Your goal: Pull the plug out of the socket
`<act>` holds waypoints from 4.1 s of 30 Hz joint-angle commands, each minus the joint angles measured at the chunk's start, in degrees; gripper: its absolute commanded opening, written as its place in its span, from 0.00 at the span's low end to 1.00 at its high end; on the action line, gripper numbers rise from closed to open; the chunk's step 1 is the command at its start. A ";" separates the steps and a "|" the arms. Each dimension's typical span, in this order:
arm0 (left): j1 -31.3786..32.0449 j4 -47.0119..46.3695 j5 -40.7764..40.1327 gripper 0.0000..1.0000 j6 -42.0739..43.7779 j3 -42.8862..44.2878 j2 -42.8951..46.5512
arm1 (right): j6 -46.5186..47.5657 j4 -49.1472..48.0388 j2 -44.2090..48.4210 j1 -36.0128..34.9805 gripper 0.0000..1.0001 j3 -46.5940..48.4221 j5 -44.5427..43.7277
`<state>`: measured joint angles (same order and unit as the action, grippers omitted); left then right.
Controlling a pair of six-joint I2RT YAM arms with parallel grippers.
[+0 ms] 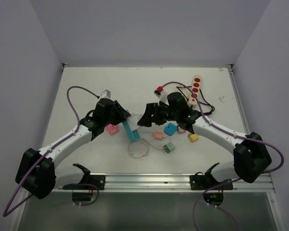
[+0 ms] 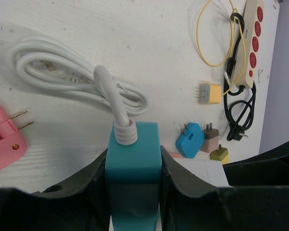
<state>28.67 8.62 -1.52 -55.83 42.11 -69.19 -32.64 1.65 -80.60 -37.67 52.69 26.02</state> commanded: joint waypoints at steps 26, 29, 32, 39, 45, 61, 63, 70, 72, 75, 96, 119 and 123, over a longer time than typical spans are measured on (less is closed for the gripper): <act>2.10 -2.29 -3.58 0.00 1.87 1.23 2.83 | 1.00 -0.24 -7.56 -6.54 0.17 6.82 -5.45; 2.10 -3.34 -3.67 0.00 3.45 -0.79 3.97 | 0.65 0.19 -6.86 -6.28 0.00 6.20 -4.67; 2.01 -6.68 -3.49 0.00 5.99 -3.43 6.08 | -1.01 -1.29 -5.45 -4.17 0.00 4.27 -1.95; 0.87 -8.71 -8.40 0.00 11.18 -9.06 7.40 | 0.73 2.37 -3.60 -0.30 0.00 4.34 -0.36; 3.06 -4.94 -12.80 0.00 11.01 -5.55 2.49 | 3.55 11.17 -5.88 -3.45 0.00 11.28 -6.24; 2.46 -3.96 -13.34 0.00 8.81 -4.13 -2.19 | 0.74 5.20 0.26 7.96 0.00 1.72 5.60; 1.14 -4.23 -12.54 0.00 9.34 -4.66 -1.65 | 1.52 5.55 0.44 9.54 0.00 1.98 7.20; 0.25 -2.56 -14.65 0.00 10.48 -2.39 -3.93 | 6.01 14.32 -0.61 6.92 0.00 8.04 0.71; 2.52 -0.63 -16.14 0.00 9.43 0.50 -6.29 | 7.68 16.71 -2.27 3.49 0.00 11.55 -4.47; 4.46 1.66 -18.43 0.00 8.20 3.15 -8.59 | 8.03 19.44 -4.38 -0.03 0.00 14.90 -8.96; -3.00 -3.78 -11.59 0.00 10.92 -1.86 -4.29 | 6.54 11.71 0.70 13.24 0.00 6.02 6.51; -9.50 -17.23 9.25 0.00 14.88 23.80 -28.43 | 6.63 7.23 0.98 15.26 0.00 -4.44 -4.15; -10.73 -22.76 13.28 0.00 15.49 24.43 -32.14 | 5.58 2.67 -4.29 15.26 0.00 -3.64 -1.86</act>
<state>19.07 -5.10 6.24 -42.13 64.31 -100.22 -25.54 11.84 -82.06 -22.22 47.92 20.73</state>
